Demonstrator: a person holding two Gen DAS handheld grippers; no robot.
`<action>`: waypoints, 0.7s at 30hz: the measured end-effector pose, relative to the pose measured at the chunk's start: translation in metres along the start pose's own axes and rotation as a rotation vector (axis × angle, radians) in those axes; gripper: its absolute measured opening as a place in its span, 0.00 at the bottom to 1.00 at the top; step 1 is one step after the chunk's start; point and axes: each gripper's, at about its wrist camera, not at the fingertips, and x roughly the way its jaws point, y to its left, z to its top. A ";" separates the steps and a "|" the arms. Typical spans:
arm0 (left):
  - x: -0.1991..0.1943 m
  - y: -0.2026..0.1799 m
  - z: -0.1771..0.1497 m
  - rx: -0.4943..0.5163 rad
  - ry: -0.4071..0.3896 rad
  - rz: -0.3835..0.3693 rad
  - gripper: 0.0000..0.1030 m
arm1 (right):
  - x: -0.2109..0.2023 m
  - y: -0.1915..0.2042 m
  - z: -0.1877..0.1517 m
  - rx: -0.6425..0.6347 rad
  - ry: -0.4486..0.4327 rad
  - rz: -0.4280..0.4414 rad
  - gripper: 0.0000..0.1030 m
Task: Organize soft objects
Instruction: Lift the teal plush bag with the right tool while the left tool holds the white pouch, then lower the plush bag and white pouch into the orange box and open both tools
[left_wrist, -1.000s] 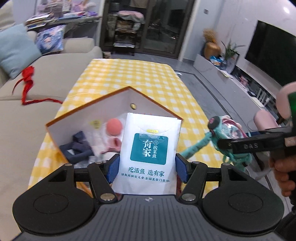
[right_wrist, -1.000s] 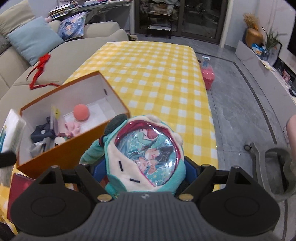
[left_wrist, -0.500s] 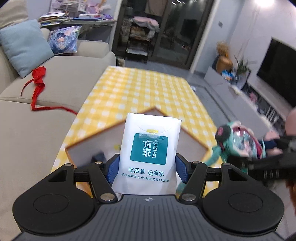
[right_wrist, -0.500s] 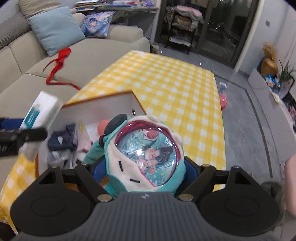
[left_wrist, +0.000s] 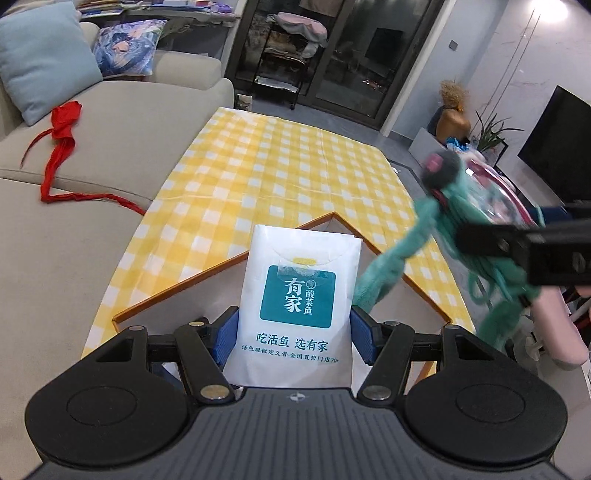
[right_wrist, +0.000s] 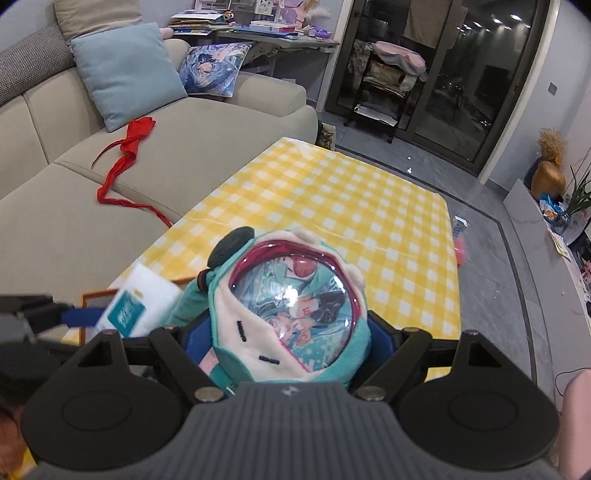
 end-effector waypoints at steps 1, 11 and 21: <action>0.003 0.002 -0.001 -0.004 0.006 -0.003 0.70 | 0.005 0.003 0.002 0.001 0.000 0.002 0.79; 0.041 0.004 -0.004 0.039 0.095 0.055 0.70 | 0.075 0.010 -0.003 0.074 0.093 0.035 0.79; 0.074 -0.004 -0.011 0.096 0.181 0.076 0.70 | 0.140 0.010 -0.030 0.083 0.199 0.014 0.79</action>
